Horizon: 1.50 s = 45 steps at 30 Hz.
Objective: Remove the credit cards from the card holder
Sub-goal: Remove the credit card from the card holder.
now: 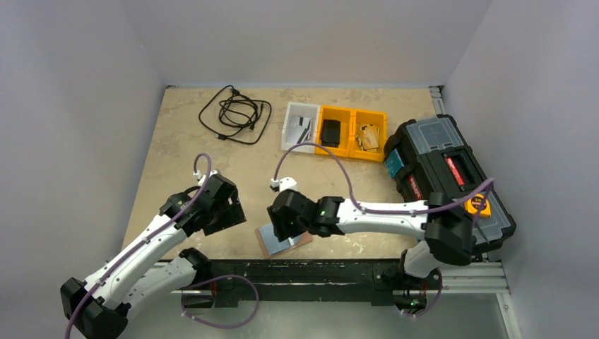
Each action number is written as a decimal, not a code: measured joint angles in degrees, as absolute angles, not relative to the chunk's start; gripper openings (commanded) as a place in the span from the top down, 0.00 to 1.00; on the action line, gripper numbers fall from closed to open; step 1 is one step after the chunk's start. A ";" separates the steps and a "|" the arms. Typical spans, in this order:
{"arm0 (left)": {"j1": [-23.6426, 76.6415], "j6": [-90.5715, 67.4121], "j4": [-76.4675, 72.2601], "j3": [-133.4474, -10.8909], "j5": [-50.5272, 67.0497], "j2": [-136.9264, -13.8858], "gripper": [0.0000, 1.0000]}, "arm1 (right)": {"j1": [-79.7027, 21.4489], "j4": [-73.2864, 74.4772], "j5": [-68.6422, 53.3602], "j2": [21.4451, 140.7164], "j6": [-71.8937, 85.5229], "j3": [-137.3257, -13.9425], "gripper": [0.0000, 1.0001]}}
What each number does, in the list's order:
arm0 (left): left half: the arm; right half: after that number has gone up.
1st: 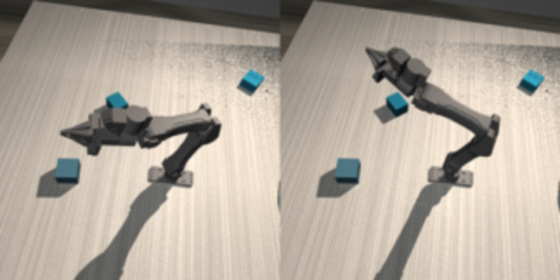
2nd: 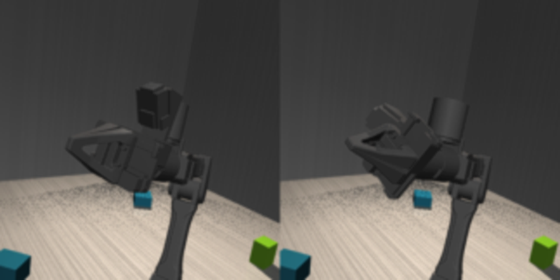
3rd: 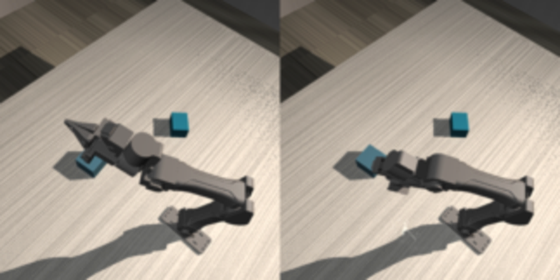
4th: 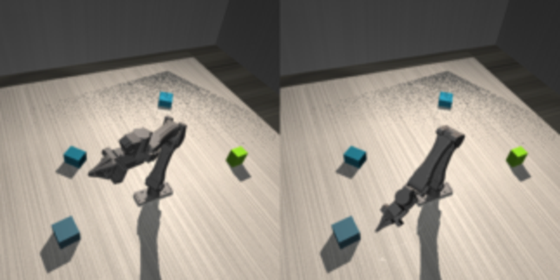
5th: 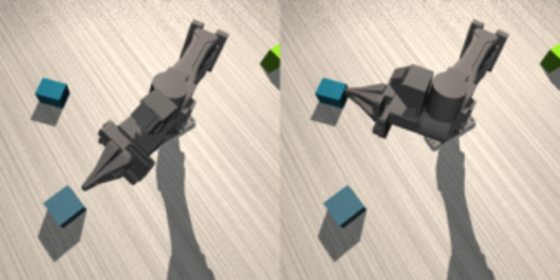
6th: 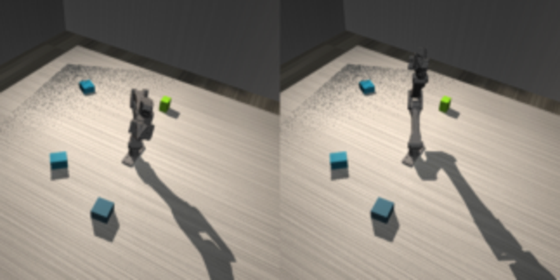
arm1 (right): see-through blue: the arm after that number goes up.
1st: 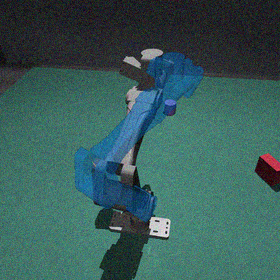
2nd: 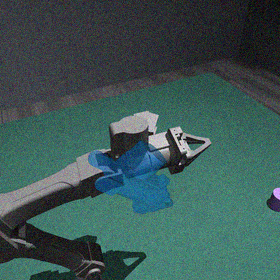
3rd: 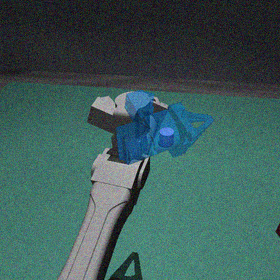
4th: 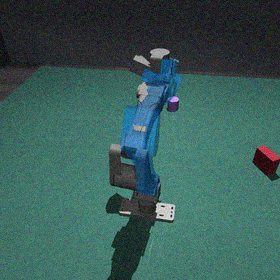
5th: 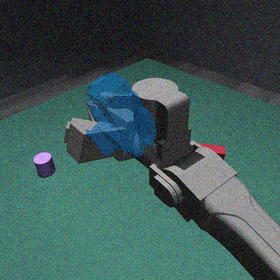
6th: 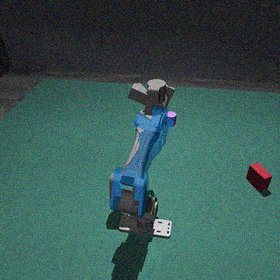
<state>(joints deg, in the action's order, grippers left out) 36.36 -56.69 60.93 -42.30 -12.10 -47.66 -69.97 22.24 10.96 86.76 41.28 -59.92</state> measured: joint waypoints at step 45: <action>29.63 -50.78 52.25 -38.13 2.85 -50.54 0.43 | -77.08 18.96 18.04 103.42 47.33 -63.94 0.95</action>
